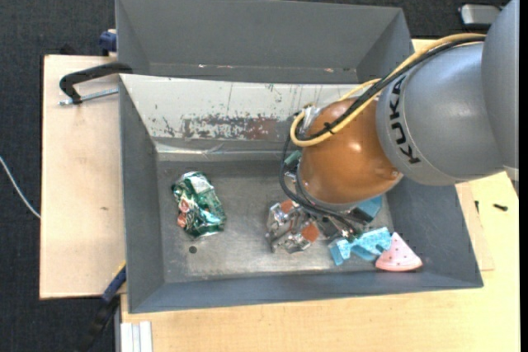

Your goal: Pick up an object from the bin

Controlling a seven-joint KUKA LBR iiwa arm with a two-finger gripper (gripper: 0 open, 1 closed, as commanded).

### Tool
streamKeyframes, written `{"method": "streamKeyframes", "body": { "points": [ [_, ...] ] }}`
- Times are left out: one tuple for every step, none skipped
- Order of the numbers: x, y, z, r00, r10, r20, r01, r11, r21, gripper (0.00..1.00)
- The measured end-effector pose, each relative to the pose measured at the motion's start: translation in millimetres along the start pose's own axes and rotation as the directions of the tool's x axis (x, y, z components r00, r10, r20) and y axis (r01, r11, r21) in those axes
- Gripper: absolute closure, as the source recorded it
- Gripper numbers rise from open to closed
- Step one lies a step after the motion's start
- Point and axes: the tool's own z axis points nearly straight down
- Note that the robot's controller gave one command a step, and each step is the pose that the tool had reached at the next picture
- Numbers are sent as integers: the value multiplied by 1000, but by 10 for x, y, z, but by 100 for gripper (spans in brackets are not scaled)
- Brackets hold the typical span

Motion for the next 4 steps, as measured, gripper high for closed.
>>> {"method": "streamKeyframes", "body": {
  "points": [
    [0,0,0,1000,0,0,0,1000,0,100],
    [-11,-244,-505,1000,-2,-1,2,1000,-3,100],
    [-258,-20,-744,997,71,4,-71,997,-1,0],
    [-260,-20,-741,997,72,4,-72,997,-1,0]
  ]
}}
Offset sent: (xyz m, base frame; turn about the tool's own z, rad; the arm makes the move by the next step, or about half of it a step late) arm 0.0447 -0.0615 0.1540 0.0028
